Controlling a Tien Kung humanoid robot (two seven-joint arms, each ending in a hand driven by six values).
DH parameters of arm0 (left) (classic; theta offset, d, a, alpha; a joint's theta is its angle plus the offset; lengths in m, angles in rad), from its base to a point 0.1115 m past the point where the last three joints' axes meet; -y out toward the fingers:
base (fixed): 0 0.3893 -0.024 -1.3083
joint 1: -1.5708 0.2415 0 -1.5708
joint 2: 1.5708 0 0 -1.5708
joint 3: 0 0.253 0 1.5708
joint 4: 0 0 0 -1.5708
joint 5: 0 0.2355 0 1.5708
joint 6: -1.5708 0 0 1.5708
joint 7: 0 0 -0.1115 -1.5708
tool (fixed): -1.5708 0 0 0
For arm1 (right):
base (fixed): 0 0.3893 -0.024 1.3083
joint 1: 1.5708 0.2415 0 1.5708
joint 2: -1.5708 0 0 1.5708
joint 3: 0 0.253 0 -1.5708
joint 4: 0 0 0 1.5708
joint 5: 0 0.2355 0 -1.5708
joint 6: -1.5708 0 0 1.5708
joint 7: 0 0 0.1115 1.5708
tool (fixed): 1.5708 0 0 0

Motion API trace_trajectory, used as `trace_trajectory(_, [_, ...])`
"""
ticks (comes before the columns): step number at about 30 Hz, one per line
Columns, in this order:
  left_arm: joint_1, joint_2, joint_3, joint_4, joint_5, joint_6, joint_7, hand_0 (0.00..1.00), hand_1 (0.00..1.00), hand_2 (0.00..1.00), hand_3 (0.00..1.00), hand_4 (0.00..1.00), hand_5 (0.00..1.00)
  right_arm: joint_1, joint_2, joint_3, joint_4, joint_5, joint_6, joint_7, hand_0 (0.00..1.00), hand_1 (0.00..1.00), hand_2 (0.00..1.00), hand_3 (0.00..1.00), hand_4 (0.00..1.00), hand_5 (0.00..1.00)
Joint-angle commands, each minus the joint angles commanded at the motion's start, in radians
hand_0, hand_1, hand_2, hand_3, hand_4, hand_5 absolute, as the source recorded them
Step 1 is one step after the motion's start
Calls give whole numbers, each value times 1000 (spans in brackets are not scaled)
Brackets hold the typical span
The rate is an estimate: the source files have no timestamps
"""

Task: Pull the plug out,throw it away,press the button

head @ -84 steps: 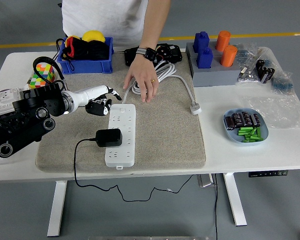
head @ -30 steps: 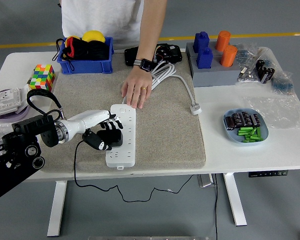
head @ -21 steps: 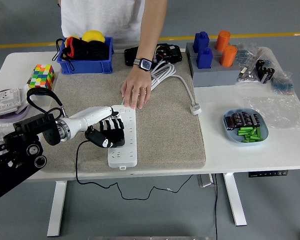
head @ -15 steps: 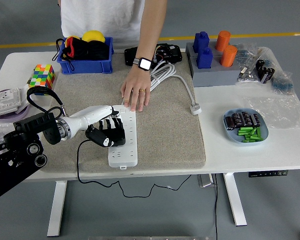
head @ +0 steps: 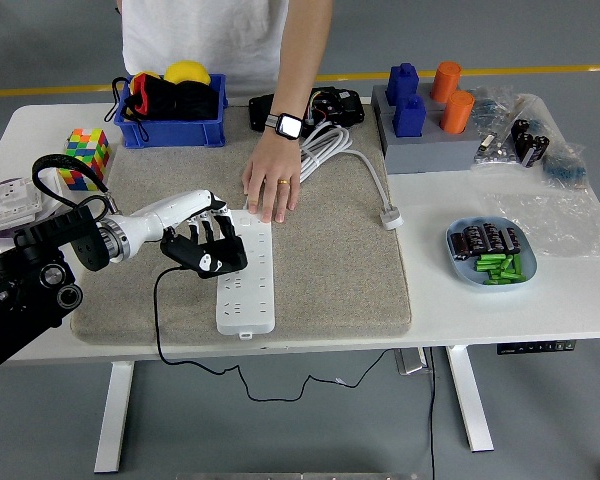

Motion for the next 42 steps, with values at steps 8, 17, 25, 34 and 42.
trace_trajectory(8, [-54,-21,-17,162,47,58,-38,296,256,271,442,684,2,1,0,1,1,1,0,0,749,684,665,673,760,665])
trace_trajectory(17, [-67,-45,27,273,51,63,-31,399,392,394,557,716,2,0,2,-2,0,3,0,0,749,683,666,673,759,664])
trace_trajectory(25, [-62,-48,43,293,50,51,-23,577,629,564,641,777,2,0,2,-5,1,3,0,0,749,683,665,673,759,664])
trace_trajectory(34, [-60,-44,34,276,73,47,-15,796,849,833,889,963,2,1,3,-2,1,2,0,0,749,684,665,673,759,664])
trace_trajectory(42, [-62,-39,19,221,81,56,-12,759,820,822,885,972,2,0,3,-2,1,2,1,0,750,684,665,673,759,664])
